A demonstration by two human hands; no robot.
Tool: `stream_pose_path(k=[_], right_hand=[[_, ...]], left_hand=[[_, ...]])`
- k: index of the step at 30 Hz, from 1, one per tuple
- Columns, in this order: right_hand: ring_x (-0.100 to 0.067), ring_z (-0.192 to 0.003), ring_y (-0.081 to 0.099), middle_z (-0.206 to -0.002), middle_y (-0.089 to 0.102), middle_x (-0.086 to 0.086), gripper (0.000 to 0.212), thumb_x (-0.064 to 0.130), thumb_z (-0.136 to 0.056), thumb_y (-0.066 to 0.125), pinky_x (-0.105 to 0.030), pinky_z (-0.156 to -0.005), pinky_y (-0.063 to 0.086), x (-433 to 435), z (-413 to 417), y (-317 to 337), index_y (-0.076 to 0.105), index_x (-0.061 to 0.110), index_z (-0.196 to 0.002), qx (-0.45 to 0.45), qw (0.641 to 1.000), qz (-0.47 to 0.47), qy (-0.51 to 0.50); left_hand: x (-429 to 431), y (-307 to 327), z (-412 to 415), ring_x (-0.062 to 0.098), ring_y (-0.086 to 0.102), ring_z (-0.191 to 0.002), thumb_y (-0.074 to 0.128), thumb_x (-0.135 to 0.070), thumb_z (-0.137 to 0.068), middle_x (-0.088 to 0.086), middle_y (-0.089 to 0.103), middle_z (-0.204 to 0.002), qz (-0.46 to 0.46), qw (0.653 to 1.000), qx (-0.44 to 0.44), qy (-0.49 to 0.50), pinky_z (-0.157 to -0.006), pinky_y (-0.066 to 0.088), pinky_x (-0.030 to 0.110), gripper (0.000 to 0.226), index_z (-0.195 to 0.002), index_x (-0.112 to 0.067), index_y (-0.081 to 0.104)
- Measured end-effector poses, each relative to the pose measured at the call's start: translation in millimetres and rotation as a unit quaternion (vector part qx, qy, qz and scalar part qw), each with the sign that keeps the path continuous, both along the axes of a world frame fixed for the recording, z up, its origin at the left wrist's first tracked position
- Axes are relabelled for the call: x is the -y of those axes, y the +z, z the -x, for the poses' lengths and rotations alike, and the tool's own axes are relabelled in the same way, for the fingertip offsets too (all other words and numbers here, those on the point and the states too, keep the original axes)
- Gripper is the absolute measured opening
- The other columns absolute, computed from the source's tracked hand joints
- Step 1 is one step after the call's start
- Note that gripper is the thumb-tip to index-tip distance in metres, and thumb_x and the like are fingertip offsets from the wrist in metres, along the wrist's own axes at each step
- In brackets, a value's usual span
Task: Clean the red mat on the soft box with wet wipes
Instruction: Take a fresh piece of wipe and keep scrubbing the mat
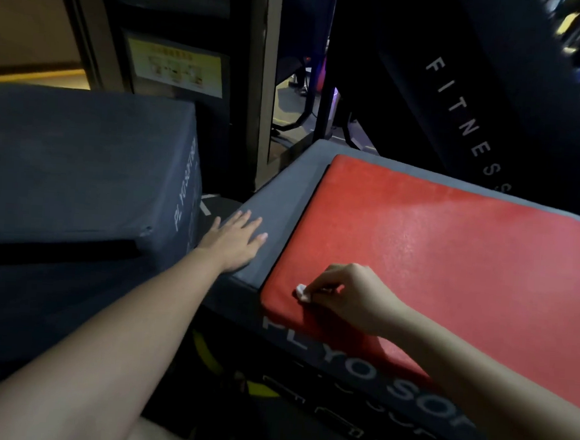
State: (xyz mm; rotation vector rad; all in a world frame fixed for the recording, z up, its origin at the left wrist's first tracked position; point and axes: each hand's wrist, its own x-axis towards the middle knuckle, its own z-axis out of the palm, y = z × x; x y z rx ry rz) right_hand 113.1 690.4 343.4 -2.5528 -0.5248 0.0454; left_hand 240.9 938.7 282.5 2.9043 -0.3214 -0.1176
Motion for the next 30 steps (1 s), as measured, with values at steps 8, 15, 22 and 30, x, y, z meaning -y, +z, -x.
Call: stream_pose_path(k=[8,15,22,30], right_hand=[[-0.006,-0.075,0.060,-0.088,0.067,0.006,0.013,0.033,-0.087,0.073,-0.019,-0.069,0.046,-15.6,31.8,-15.9,0.078,0.025,-0.095,0.044,0.998,-0.038,0.023],[-0.002,-0.078,0.060,-0.091,0.065,0.005,0.011,0.024,-0.088,0.070,-0.012,-0.074,0.047,-45.4,28.3,-27.0,0.077,0.024,-0.096,0.094,0.988,-0.038,0.119],[-0.008,-0.078,0.061,-0.089,0.061,0.007,0.014,0.033,-0.091,0.064,-0.021,-0.073,0.047,-49.6,15.8,-29.4,0.072,0.022,-0.093,0.105,0.988,-0.072,0.085],[-0.017,-0.085,0.057,-0.085,0.057,0.011,0.022,0.048,-0.091,0.062,-0.043,-0.079,0.049,-44.0,-45.4,-36.4,0.069,0.027,-0.089,0.140,0.990,-0.026,0.006]], left_hand=[[0.9,-6.5,12.2,0.013,0.001,-0.157,0.017,-0.054,-0.107,-0.004,0.005,-0.172,-0.010,1.000,0.019,0.004,-0.127,0.001,0.048,0.059,-0.163,-0.033,0.016],[1.2,-10.1,3.6,0.010,-0.001,-0.157,0.017,-0.054,-0.107,-0.008,0.003,-0.172,-0.008,1.000,0.020,0.010,-0.127,0.001,0.049,0.058,-0.162,-0.037,0.014],[2.8,-10.1,-0.5,0.009,-0.008,-0.156,0.015,-0.053,-0.107,-0.008,-0.006,-0.171,-0.022,1.000,0.002,0.006,-0.126,-0.003,0.049,0.058,-0.163,-0.037,0.006],[0.1,-11.9,0.0,0.008,-0.008,-0.156,0.016,-0.053,-0.107,-0.010,-0.005,-0.171,-0.009,1.000,0.013,0.004,-0.127,-0.003,0.047,0.058,-0.162,-0.039,0.006]])
